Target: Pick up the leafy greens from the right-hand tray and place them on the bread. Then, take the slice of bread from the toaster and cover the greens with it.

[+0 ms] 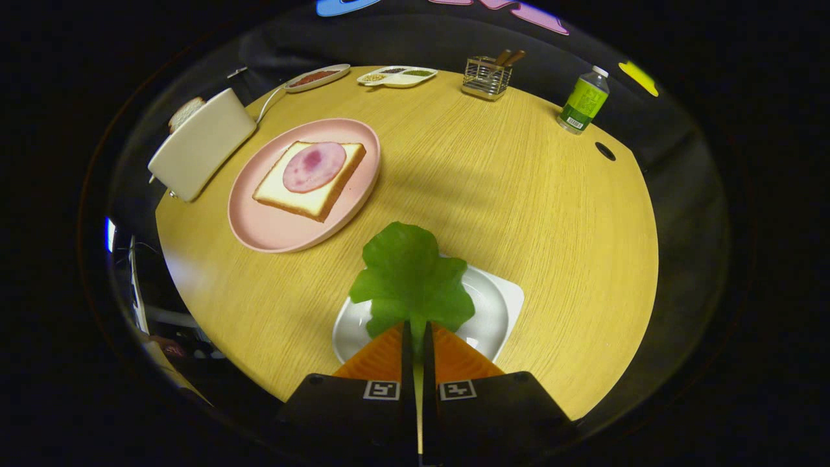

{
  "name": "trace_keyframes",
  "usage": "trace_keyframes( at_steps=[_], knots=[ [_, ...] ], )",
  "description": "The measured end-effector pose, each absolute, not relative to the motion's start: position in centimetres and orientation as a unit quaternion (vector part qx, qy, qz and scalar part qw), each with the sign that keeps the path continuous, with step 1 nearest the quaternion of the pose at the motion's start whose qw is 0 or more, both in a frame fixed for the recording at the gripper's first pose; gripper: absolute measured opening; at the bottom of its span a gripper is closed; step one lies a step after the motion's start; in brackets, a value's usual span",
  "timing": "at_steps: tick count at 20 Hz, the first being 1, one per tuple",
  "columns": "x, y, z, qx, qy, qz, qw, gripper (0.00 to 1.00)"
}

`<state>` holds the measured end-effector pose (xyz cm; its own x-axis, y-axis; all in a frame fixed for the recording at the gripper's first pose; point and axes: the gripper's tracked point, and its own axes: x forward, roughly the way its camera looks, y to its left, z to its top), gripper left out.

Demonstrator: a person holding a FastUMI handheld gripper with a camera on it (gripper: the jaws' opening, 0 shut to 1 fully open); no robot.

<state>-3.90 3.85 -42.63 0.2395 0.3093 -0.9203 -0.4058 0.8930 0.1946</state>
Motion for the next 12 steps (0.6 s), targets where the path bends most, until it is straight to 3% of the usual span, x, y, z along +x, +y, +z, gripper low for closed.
trace_keyframes(
  at_steps=[12],
  knots=[
    [0.4,13.2,-31.6,-0.028,0.512,0.294,0.807,0.08]
  ],
)
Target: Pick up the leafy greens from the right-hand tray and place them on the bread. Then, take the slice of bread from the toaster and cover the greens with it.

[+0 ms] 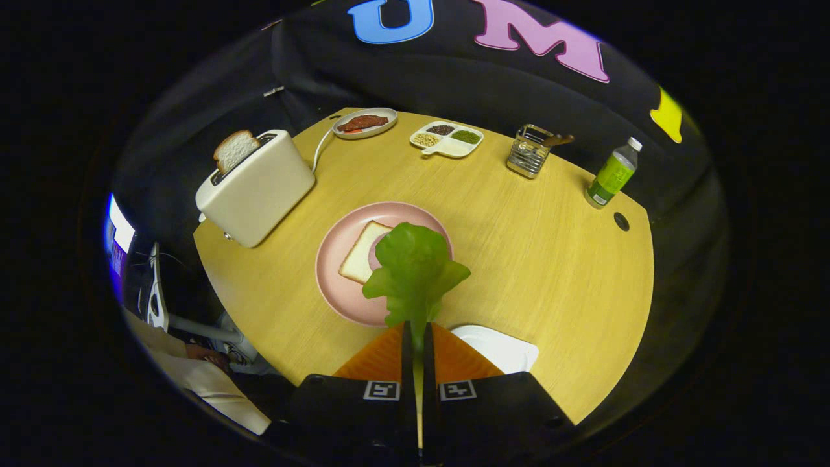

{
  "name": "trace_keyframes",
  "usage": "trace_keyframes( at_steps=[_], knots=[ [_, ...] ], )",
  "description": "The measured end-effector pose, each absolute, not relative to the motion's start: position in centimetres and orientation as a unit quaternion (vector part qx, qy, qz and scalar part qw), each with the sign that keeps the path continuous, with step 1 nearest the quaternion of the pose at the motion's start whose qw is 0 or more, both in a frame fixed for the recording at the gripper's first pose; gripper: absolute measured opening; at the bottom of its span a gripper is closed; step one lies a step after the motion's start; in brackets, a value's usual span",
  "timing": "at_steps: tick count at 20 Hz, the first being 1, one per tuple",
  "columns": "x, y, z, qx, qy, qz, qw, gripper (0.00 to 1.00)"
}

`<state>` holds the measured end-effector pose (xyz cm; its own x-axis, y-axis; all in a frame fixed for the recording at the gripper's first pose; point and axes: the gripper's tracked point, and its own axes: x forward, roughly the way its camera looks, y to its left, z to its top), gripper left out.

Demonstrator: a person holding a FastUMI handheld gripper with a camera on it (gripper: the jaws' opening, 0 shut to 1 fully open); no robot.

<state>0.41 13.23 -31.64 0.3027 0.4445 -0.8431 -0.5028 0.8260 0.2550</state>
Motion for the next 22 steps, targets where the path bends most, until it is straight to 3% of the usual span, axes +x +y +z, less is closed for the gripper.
trace_keyframes(
  at_steps=[11,12,13,16,17,18,22],
  knots=[
    [4.2,21.3,-34.4,-0.059,0.531,0.311,0.786,0.08],
    [5.1,21.3,-34.9,-0.063,0.525,0.3,0.794,0.12],
    [5.7,21.3,-35.3,-0.059,0.522,0.29,0.8,0.16],
    [6.3,21.3,-35.8,-0.043,0.522,0.27,0.808,0.78],
    [6.3,21.1,-35.9,-0.045,0.522,0.266,0.809,0.87],
    [6.3,21.0,-35.9,-0.048,0.521,0.264,0.81,0.95],
    [6.3,20.7,-35.1,-0.041,0.517,0.262,0.814,0.93]
  ],
)
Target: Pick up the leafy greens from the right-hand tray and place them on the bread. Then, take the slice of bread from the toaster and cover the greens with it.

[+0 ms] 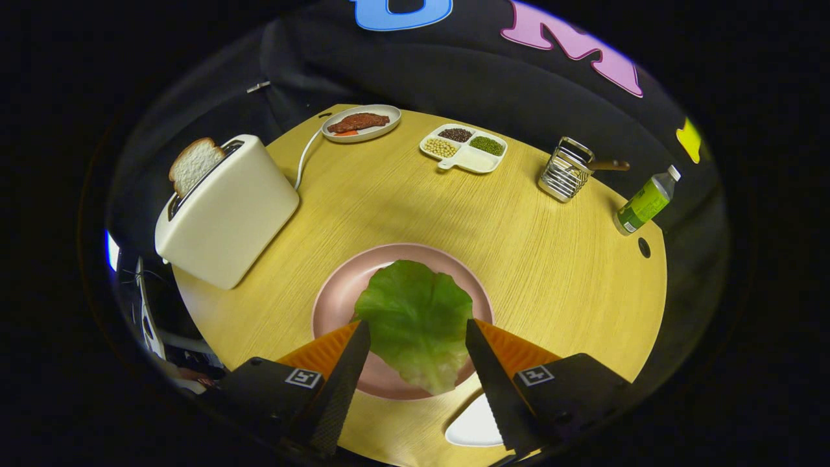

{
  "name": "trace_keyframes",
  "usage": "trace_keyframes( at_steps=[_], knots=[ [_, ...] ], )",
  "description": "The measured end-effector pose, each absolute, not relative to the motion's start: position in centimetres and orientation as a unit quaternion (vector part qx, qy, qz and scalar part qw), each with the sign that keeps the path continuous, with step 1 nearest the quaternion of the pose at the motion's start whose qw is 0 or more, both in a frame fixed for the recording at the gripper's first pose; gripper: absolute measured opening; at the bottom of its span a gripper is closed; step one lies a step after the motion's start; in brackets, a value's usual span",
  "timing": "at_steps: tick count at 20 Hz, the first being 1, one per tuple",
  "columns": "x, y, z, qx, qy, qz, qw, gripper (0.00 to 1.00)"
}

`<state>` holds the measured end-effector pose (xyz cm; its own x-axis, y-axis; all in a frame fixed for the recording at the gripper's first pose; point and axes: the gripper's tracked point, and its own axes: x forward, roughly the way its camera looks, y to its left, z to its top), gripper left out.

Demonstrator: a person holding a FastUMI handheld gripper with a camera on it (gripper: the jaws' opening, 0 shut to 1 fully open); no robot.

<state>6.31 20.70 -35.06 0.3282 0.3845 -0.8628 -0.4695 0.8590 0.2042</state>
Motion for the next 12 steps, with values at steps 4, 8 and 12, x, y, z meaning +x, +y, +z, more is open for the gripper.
trace_keyframes(
  at_steps=[4,8,12],
  knots=[
    [6.4,20.2,-33.9,-0.037,0.503,0.258,0.824,0.93],
    [5.8,21.8,-30.3,-0.014,0.478,0.275,0.834,0.92],
    [5.5,26.0,-22.8,-0.009,0.424,0.327,0.844,0.91]
  ],
)
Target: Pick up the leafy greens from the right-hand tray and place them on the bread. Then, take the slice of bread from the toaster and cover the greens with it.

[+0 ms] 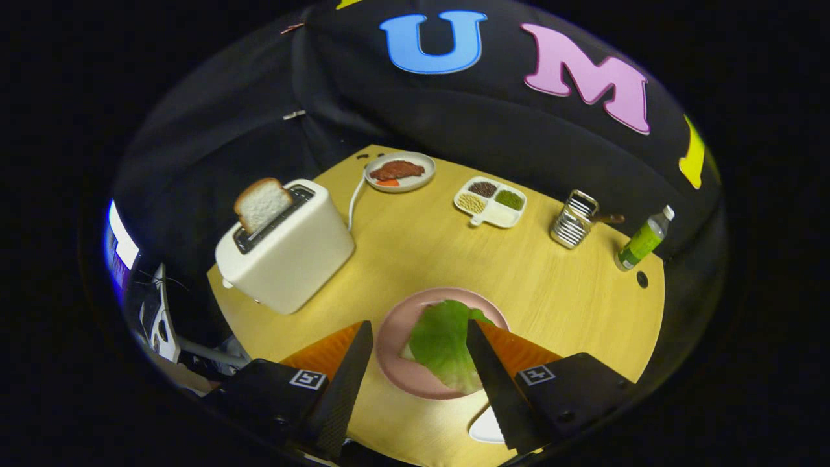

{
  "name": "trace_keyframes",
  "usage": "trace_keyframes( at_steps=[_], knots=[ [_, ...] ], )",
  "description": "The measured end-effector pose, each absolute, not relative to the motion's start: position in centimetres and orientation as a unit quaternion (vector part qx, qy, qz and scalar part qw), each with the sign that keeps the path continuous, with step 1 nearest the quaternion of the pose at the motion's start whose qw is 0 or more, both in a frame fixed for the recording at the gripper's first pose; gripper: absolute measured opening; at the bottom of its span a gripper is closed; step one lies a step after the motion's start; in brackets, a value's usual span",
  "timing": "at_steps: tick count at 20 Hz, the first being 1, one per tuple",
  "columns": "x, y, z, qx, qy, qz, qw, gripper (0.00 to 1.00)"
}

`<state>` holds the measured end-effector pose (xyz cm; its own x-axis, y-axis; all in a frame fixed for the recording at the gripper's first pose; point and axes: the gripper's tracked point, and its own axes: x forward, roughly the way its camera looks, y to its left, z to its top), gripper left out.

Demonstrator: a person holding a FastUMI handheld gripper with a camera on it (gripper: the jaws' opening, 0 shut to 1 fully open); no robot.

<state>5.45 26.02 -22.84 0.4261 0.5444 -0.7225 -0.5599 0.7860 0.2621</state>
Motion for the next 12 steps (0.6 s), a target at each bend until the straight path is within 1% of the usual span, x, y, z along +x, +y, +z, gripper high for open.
trace_keyframes(
  at_steps=[3,6,9,12],
  knots=[
    [5.4,30.7,-17.9,-0.01,0.394,0.371,0.841,0.91],
    [4.9,36.0,-14.7,-0.011,0.379,0.409,0.83,0.91],
    [4.1,41.3,-12.6,0.013,0.382,0.434,0.816,0.91],
    [4.1,45.8,-11.6,0.046,0.402,0.44,0.802,0.91]
  ],
)
